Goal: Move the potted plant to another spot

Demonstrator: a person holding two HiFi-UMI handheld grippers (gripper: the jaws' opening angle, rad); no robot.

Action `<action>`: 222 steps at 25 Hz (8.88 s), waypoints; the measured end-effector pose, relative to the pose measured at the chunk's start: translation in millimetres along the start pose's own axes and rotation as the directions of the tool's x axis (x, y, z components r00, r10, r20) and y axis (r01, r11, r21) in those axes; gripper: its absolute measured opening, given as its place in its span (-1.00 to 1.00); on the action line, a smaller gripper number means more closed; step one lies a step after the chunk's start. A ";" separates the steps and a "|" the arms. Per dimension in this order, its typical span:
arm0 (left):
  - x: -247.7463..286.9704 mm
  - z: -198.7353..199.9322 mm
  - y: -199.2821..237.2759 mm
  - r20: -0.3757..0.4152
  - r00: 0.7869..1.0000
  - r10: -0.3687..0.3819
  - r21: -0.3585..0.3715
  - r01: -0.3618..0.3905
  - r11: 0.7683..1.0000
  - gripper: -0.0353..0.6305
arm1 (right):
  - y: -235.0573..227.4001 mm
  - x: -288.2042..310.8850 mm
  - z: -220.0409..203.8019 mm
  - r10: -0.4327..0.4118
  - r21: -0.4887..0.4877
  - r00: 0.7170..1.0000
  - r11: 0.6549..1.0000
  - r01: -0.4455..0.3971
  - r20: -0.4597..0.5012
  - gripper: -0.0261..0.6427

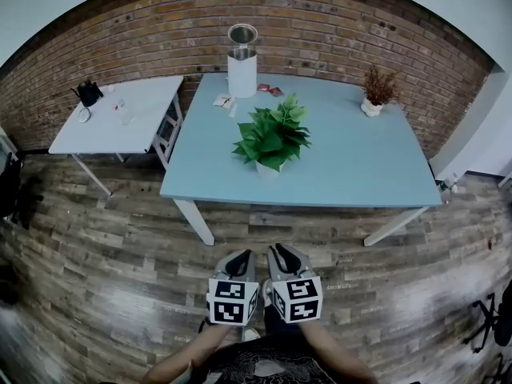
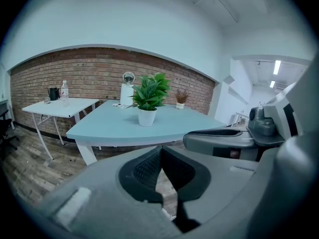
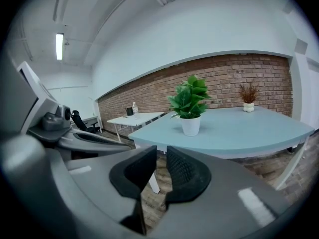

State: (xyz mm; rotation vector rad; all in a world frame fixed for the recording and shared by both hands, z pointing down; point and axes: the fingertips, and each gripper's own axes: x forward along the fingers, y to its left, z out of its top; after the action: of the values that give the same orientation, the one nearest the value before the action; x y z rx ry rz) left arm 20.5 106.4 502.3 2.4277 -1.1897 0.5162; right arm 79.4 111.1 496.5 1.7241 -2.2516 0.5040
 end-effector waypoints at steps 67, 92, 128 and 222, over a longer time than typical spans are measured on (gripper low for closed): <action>175.1 91.9 129.1 -0.060 0.983 0.173 -0.080 -0.177 0.981 -0.90 | -137.5 264.3 63.8 0.017 -0.160 0.994 0.987 -0.034 -0.107 0.51; 167.8 97.3 188.7 -0.049 0.984 0.168 -0.113 -0.173 0.978 -0.90 | -87.7 293.7 72.3 0.021 -0.161 0.995 0.986 -0.037 -0.095 0.49; 154.5 96.8 246.9 -0.039 0.984 0.176 -0.126 -0.180 0.976 -0.90 | -38.6 330.2 77.3 0.028 -0.184 0.996 0.982 -0.044 -0.090 0.48; 149.7 95.5 271.5 -0.066 0.998 0.019 -0.049 -0.022 0.999 -0.89 | 27.1 322.1 91.0 0.010 -0.063 0.999 0.998 -0.013 -0.052 -0.38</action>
State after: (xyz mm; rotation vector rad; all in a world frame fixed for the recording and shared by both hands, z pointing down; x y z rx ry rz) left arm -97.7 -193.3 541.2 2.3406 -1.1876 0.5615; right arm -30.7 -202.9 542.3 1.6498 -2.2183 0.4685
